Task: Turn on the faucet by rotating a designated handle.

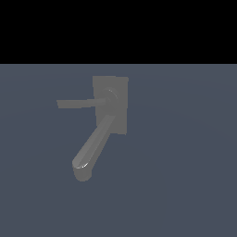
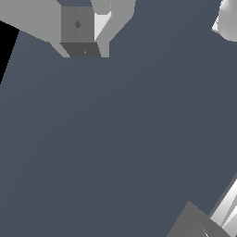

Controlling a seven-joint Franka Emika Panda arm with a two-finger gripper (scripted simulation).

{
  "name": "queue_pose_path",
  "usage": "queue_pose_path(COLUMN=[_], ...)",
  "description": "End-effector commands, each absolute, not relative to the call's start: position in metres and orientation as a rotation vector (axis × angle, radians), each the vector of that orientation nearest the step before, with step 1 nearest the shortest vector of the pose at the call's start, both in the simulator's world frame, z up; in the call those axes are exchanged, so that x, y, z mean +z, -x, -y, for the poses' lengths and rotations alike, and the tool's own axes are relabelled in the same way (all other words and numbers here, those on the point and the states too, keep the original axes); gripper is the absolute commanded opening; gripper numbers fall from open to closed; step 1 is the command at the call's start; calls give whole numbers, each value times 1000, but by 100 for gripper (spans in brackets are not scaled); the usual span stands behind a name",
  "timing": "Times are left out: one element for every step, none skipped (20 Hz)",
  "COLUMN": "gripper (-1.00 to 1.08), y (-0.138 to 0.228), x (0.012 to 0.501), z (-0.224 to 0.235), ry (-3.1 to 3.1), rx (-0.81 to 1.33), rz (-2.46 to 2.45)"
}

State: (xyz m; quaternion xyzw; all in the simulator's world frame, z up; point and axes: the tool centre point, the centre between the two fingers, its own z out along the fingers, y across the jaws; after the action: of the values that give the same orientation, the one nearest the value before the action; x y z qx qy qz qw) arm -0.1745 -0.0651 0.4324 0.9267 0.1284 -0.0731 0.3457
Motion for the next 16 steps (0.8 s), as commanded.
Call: queue_pose_path(gripper=[-100,-100,-100,-100,-100,-100,-100,-100,-100,-100,-100,-100,-100,-100,-100,-100], y=[170,169,167,165,163,161,160,158,156,155,154,153,153,152,152,152], x=[445,451,458,465,473,481,490,500,510,520,531,542,552,563,573,583], z=[63,62,60,58,56,54,52,48,45,41,36,32,26,21,15,8], ry=[-2378,-2364,-2349,-2332,-2313,-2291,-2268,-2243,-2215,-2185,-2153,-2120,-2086,-2052,-2016,-1980], rx=[-131,-103,-74,-42,-9,25,61,99,137,176,215,253,289,324,358,390], rz=[-328,-326,-324,-321,-319,-316,-313,-311,-308,-306,-304,-303,-302,-302,-302,-303])
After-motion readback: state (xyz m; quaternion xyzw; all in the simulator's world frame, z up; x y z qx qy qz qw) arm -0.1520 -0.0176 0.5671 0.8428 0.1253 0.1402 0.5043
